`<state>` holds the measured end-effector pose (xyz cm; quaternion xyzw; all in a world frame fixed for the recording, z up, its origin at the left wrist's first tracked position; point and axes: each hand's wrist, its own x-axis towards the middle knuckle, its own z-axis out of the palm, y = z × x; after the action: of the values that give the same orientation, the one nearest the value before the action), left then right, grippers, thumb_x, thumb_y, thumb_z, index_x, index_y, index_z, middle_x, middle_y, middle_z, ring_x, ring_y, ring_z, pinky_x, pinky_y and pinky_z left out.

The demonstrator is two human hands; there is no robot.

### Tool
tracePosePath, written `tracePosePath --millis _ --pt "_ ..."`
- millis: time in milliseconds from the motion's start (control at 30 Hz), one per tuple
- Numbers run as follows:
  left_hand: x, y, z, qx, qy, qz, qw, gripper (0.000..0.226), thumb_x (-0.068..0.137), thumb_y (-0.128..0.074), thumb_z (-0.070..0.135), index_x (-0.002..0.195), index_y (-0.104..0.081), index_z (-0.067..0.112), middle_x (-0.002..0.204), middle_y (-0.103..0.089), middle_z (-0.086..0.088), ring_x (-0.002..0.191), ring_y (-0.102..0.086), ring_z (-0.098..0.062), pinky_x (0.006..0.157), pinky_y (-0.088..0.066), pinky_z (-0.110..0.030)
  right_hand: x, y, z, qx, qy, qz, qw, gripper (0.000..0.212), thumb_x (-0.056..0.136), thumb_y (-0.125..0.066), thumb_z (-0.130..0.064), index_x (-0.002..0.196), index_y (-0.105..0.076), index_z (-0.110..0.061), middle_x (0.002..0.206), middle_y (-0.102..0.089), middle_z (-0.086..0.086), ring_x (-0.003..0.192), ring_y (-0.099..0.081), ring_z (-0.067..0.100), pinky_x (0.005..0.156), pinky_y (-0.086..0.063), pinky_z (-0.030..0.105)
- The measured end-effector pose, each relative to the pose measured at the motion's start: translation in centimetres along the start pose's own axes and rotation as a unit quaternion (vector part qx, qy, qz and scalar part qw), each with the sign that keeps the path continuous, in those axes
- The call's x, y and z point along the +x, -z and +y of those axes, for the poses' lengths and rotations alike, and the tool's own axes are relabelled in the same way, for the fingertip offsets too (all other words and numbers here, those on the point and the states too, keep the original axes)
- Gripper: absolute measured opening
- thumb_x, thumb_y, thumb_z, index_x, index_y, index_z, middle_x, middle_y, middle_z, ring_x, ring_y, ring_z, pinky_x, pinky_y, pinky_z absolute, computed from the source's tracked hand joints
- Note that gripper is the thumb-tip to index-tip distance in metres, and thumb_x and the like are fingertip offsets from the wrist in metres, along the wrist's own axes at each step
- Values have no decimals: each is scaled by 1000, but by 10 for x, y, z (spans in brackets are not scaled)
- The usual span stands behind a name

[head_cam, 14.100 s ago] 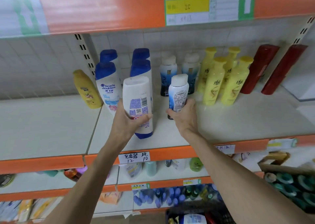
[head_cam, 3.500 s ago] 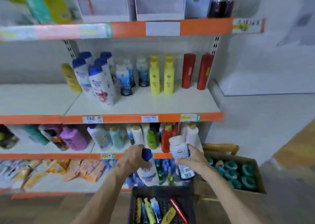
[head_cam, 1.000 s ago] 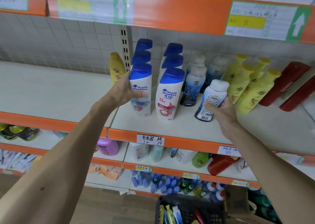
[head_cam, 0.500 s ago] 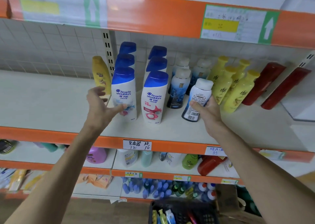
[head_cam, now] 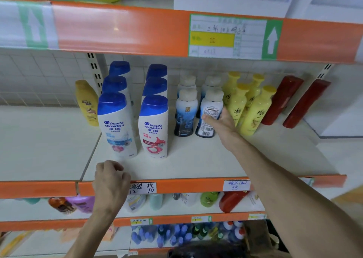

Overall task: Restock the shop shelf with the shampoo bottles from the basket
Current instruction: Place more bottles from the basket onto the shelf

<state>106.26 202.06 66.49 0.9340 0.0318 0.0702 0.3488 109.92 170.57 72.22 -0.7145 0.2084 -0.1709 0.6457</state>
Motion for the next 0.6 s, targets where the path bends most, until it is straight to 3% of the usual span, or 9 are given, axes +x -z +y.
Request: tracePosePath --millis 133,333,467,600 --pt "-6 -6 -3 -16 -33 35 999 14 79 -60 2 82 -52 13 87 -49 -7 86 -47 -28 76 -40 -41 6 2 1 -3 -3 -10 1000 41 84 -75 -7 119 -56 -14 116 -68 5 98 -67 18 88 -57 37" --pt "-8 -10 -4 -18 -37 47 998 15 81 -59 4 82 -49 15 89 -49 -7 82 -44 -24 76 -39 -42 -3 -4 0 -54 46 40 997 45 76 -82 -8 107 -52 -17 103 -64 1 88 -63 12 76 -52 25" --pt "-8 -9 -6 -10 -42 44 998 13 80 -59 5 82 -51 14 88 -49 -6 82 -45 -25 73 -41 -41 -6 -9 6 -56 46 83 994 45 75 -82 -14 110 -54 -17 108 -67 3 97 -65 21 86 -55 36" --pt "-8 -9 -6 -2 -47 45 998 11 80 -60 5 83 -52 12 86 -48 -5 80 -45 -24 70 -41 -40 -7 -2 12 -67 32 35 997 48 81 -75 -10 124 -55 -18 118 -67 5 108 -65 21 91 -54 35"
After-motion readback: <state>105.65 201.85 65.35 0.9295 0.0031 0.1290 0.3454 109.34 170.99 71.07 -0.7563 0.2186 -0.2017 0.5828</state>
